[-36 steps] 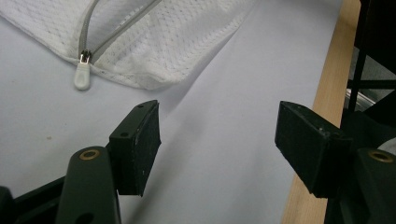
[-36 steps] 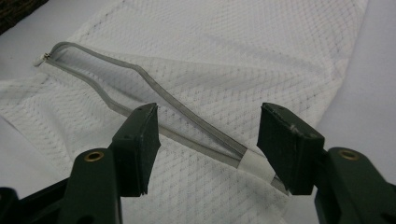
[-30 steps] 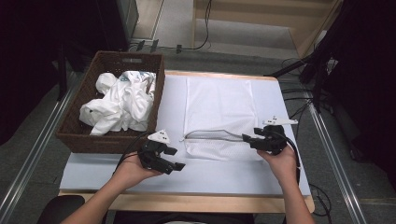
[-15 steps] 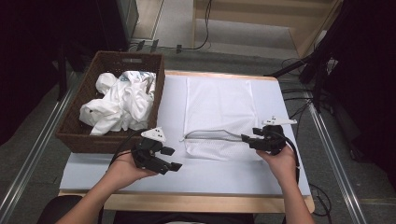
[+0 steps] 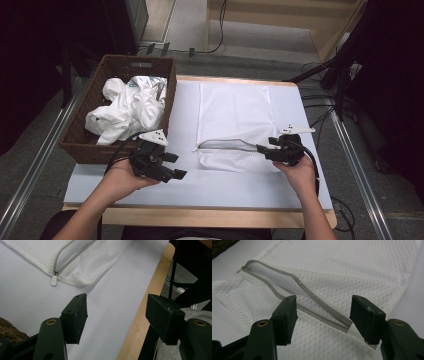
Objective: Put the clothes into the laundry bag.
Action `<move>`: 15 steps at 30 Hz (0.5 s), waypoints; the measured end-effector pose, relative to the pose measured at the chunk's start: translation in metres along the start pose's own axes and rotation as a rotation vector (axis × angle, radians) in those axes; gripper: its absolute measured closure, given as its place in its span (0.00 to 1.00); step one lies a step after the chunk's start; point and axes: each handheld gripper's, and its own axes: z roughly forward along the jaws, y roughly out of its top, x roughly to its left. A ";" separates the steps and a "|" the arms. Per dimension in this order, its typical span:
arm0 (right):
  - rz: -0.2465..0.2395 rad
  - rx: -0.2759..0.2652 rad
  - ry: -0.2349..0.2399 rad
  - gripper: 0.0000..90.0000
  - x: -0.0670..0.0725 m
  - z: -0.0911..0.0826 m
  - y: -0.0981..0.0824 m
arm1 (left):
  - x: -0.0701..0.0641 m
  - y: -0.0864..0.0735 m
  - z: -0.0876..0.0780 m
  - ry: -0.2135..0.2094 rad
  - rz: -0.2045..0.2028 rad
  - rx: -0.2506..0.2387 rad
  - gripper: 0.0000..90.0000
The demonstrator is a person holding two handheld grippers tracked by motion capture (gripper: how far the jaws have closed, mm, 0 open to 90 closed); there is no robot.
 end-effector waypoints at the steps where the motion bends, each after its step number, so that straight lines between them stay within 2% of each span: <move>1: -0.006 0.002 -0.003 0.44 0.000 0.000 0.000 | 0.000 0.001 -0.002 0.005 -0.004 0.000 0.38; 4: -0.009 0.000 -0.012 0.44 0.000 -0.001 0.000 | 0.000 0.004 -0.007 -0.005 0.000 -0.011 0.38; 9: -0.004 -0.004 -0.016 0.44 0.000 -0.004 0.000 | 0.004 0.013 -0.022 0.029 -0.004 0.010 0.38; 12: -0.007 -0.010 -0.016 0.44 0.000 -0.005 0.000 | 0.008 0.024 -0.038 0.052 -0.010 -0.019 0.38; 14: -0.006 -0.010 -0.016 0.44 0.000 -0.005 0.000 | 0.010 0.026 -0.041 0.060 -0.010 -0.011 0.38; 15: -0.010 -0.011 -0.015 0.44 0.001 -0.005 0.000 | 0.015 0.031 -0.046 0.087 -0.003 -0.005 0.38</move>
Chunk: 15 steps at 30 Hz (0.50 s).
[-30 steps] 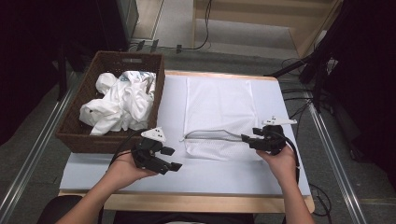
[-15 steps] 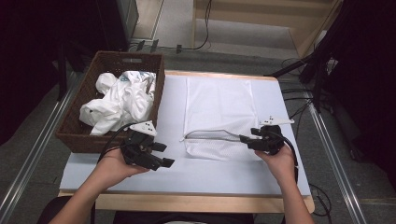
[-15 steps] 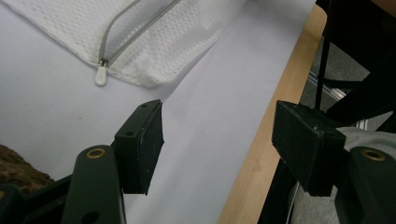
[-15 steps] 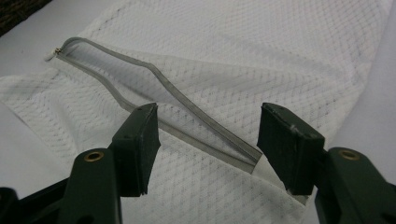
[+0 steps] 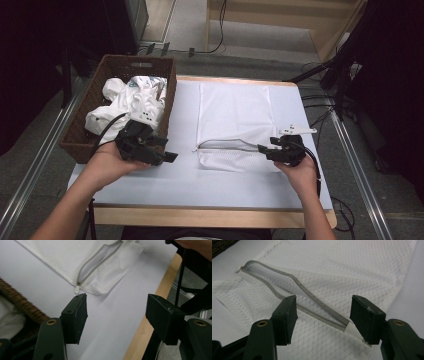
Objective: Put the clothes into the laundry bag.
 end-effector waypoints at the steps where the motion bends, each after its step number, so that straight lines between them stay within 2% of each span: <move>1: 0.000 0.000 0.002 0.44 0.001 0.000 0.000 | 0.004 0.002 -0.003 0.010 0.001 -0.003 0.38; 2: 0.000 0.002 0.003 0.44 0.001 0.001 0.000 | 0.004 0.002 -0.003 0.010 0.001 -0.003 0.38; 4: -0.002 0.003 0.004 0.44 0.001 0.001 0.000 | 0.014 0.005 -0.007 0.019 -0.012 -0.024 0.38; 5: -0.005 0.005 0.008 0.44 0.002 0.001 0.000 | 0.025 0.008 -0.009 0.027 -0.029 -0.034 0.38; 6: -0.005 0.005 0.008 0.44 0.002 0.001 0.000 | 0.025 0.008 -0.009 0.027 -0.029 -0.034 0.38; 8: -0.005 0.007 0.011 0.44 0.003 0.002 0.000 | 0.033 0.011 -0.009 0.066 -0.045 -0.021 0.38; 9: -0.009 0.004 0.013 0.44 0.003 0.001 0.001 | 0.040 0.013 -0.010 0.093 -0.031 -0.012 0.38; 12: -0.009 0.002 0.013 0.44 0.003 0.001 0.001 | 0.046 0.015 -0.010 0.103 -0.042 -0.017 0.38; 15: -0.008 0.000 0.013 0.44 0.003 0.001 0.001 | 0.059 0.016 -0.012 0.086 -0.063 -0.026 0.38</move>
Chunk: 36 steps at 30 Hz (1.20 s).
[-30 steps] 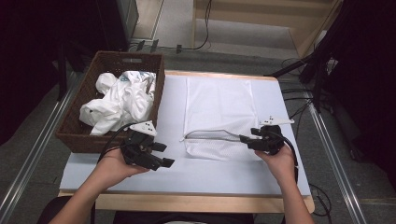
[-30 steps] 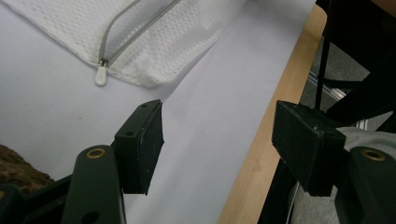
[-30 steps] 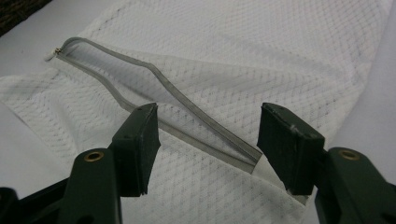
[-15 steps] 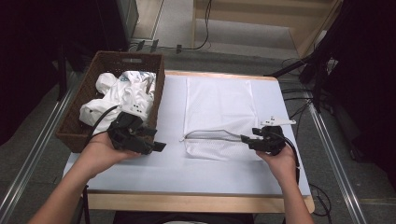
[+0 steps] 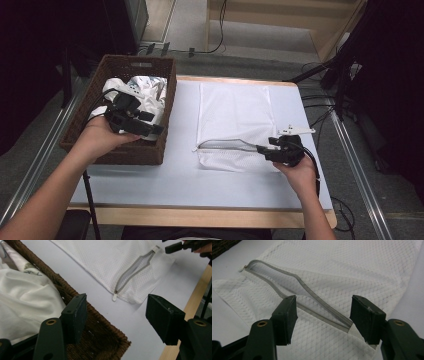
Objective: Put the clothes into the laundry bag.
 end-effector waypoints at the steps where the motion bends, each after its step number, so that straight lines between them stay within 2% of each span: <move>1: 0.000 0.000 0.000 0.44 0.000 0.000 0.000 | 0.004 0.000 0.000 0.017 -0.003 -0.005 0.38; 4: 0.000 0.002 0.002 0.44 0.000 0.000 0.000 | 0.017 0.001 0.001 0.040 -0.005 0.003 0.38; 5: -0.002 0.003 0.001 0.44 0.000 0.000 0.000 | 0.025 0.001 0.003 0.075 0.004 0.021 0.38; 6: -0.002 0.003 0.001 0.44 0.000 0.000 0.000 | 0.025 0.001 0.003 0.075 0.004 0.021 0.38; 7: -0.001 0.002 0.003 0.44 0.001 0.001 0.000 | 0.032 0.001 0.004 0.096 0.010 0.037 0.38; 9: -0.001 0.001 0.004 0.44 0.000 0.001 0.000 | 0.036 0.001 0.004 0.101 0.003 0.036 0.38; 10: 0.000 0.001 0.004 0.44 0.000 0.001 0.000 | 0.043 0.001 0.004 0.100 -0.021 0.027 0.38; 13: 0.001 0.001 0.004 0.44 0.000 0.001 0.000 | 0.051 0.000 0.005 0.092 -0.042 0.017 0.37; 14: 0.001 0.001 0.004 0.44 0.000 0.001 0.000 | 0.058 0.000 0.006 0.109 -0.061 0.007 0.37; 18: 0.001 0.002 0.005 0.44 0.000 0.001 0.000 | 0.068 -0.001 0.008 0.127 -0.069 -0.005 0.34; 21: -0.001 0.004 0.005 0.44 0.000 0.001 0.000 | 0.083 0.000 0.011 0.146 -0.079 -0.015 0.34; 22: 0.000 0.003 0.005 0.44 0.000 0.001 0.000 | 0.083 0.000 0.011 0.146 -0.079 -0.015 0.34; 23: -0.003 0.005 0.004 0.44 0.000 0.001 0.000 | 0.092 0.001 0.013 0.154 -0.107 -0.020 0.34; 25: 0.000 0.004 0.005 0.44 0.000 0.001 0.000 | 0.095 0.001 0.015 0.157 -0.113 -0.023 0.33; 27: -0.001 0.004 0.006 0.44 0.000 0.001 0.000 | 0.101 0.002 0.018 0.167 -0.125 -0.031 0.28; 29: -0.001 0.007 0.006 0.44 -0.001 0.001 0.000 | 0.107 0.003 0.028 0.186 -0.153 -0.001 0.15; 30: -0.001 0.007 0.006 0.44 -0.001 0.001 0.000 | 0.107 0.003 0.028 0.186 -0.153 -0.001 0.12; 31: -0.001 0.010 0.005 0.44 0.000 0.001 0.000 | 0.107 0.004 0.032 0.194 -0.163 0.019 0.04; 32: -0.001 0.010 0.005 0.44 0.000 0.001 0.000 | 0.107 0.004 0.037 0.222 -0.173 0.038 0.04; 34: -0.003 0.011 0.004 0.44 0.000 0.002 0.000 | 0.109 0.003 0.044 0.230 -0.183 0.047 0.00; 35: -0.003 0.011 0.005 0.43 0.000 0.002 0.000 | 0.113 0.001 0.051 0.239 -0.217 0.048 0.00; 36: -0.006 0.013 0.006 0.43 0.000 0.002 0.000 | 0.115 0.000 0.055 0.243 -0.224 0.055 0.00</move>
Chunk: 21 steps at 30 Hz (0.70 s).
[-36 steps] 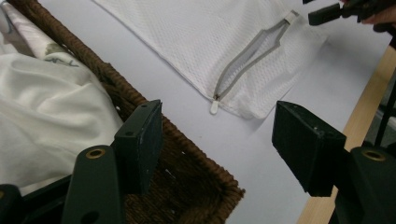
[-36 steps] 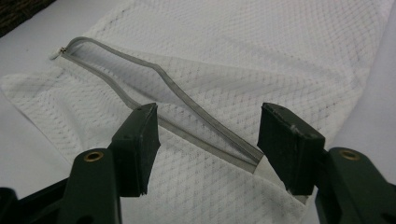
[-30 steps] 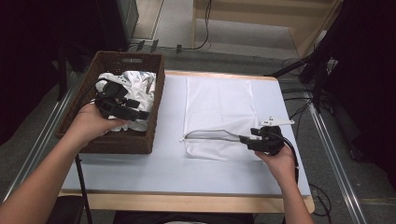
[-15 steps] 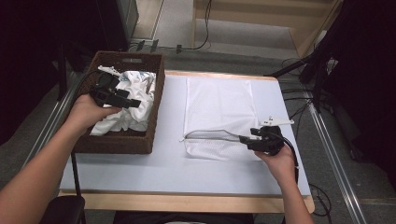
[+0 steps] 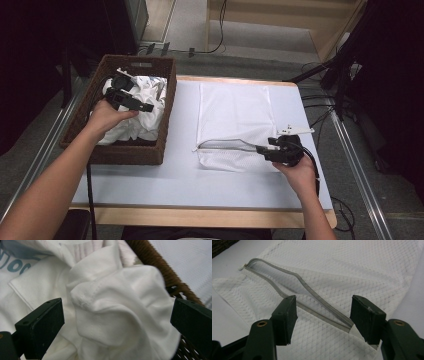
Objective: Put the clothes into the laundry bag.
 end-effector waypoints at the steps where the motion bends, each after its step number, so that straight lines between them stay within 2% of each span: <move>1: -0.001 0.003 -0.001 0.43 0.000 0.000 0.000 | 0.000 0.000 0.000 0.000 0.000 0.000 0.00; 3: -0.001 0.002 0.001 0.43 0.001 0.001 0.000 | 0.006 -0.001 0.007 0.054 -0.005 0.011 0.00; 4: -0.002 0.006 -0.001 0.43 0.001 0.001 0.000 | 0.015 -0.002 0.010 0.086 -0.039 0.010 0.00; 5: -0.003 0.007 -0.001 0.43 0.002 0.002 0.000 | 0.021 -0.003 0.012 0.077 -0.061 0.010 0.00; 6: -0.003 0.007 -0.001 0.43 0.002 0.002 0.000 | 0.021 -0.003 0.012 0.077 -0.061 0.010 0.00; 8: -0.015 0.009 0.001 0.43 0.002 0.002 0.000 | 0.030 -0.006 0.015 0.114 -0.087 0.019 0.00; 9: -0.014 0.009 0.000 0.43 0.002 0.002 0.000 | 0.039 -0.011 0.017 0.110 -0.111 0.032 0.00; 11: -0.012 0.010 -0.001 0.43 0.001 0.002 0.000 | 0.048 -0.016 0.020 0.129 -0.137 0.048 0.00; 12: -0.012 0.010 -0.001 0.43 0.001 0.002 0.000 | 0.048 -0.016 0.020 0.129 -0.137 0.048 0.00; 14: -0.010 0.011 -0.002 0.43 0.001 0.002 0.000 | 0.055 -0.022 0.023 0.134 -0.169 0.052 0.00; 15: -0.013 0.011 -0.003 0.43 0.001 0.001 -0.001 | 0.061 -0.028 0.029 0.105 -0.199 0.058 0.00; 16: -0.013 0.011 -0.003 0.43 0.001 0.001 -0.001 | 0.061 -0.028 0.029 0.105 -0.199 0.058 0.00; 18: -0.014 0.014 -0.002 0.43 0.001 0.002 -0.001 | 0.067 -0.032 0.036 0.076 -0.230 0.078 0.00; 20: -0.014 0.016 -0.003 0.43 0.001 0.002 -0.001 | 0.067 -0.031 0.039 0.075 -0.221 0.078 0.00; 21: -0.018 0.018 -0.003 0.43 0.002 0.003 -0.001 | 0.067 -0.032 0.045 0.082 -0.191 0.063 0.00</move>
